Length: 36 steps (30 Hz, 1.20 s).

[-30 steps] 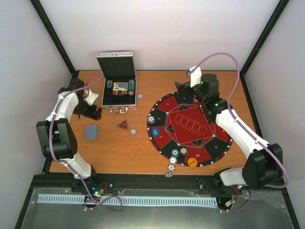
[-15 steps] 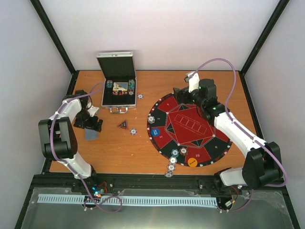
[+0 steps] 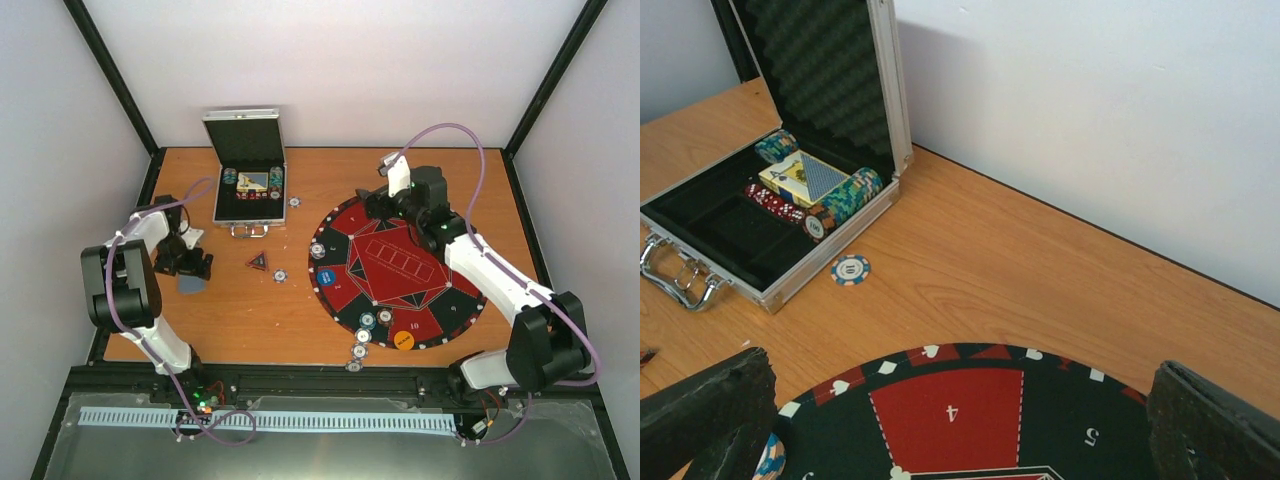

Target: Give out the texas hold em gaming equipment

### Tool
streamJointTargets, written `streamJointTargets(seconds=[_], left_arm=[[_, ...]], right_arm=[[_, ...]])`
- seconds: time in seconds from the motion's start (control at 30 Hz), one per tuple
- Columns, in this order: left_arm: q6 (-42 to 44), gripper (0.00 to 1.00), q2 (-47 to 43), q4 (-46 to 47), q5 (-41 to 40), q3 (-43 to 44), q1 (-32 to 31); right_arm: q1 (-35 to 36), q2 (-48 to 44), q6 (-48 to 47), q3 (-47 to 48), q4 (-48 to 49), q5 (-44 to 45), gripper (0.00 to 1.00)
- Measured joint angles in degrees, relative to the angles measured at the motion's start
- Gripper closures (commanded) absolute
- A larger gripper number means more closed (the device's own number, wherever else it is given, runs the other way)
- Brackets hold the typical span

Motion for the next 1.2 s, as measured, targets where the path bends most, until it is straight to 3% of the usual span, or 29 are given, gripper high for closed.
streamJointTargets(seconds=[0.3,1.0,1.2], left_arm=[[-0.1,0.01,1.6,2.4,-1.2,-3.7,0.3],[1.2,0.35,1.8,6.2,-1.9,-5.2,0.3],[2.7,0.36,0.9,6.6,-1.4,-5.4,0.3]], right_arm=[[0.6,0.3,-1.0,0.0,-0.1,-0.7,0.0],[1.0,0.7,-2.3,0.5,-0.1,-0.9,0.0],[1.0,0.7,-2.3,0.7,-0.1,-0.7,0.0]])
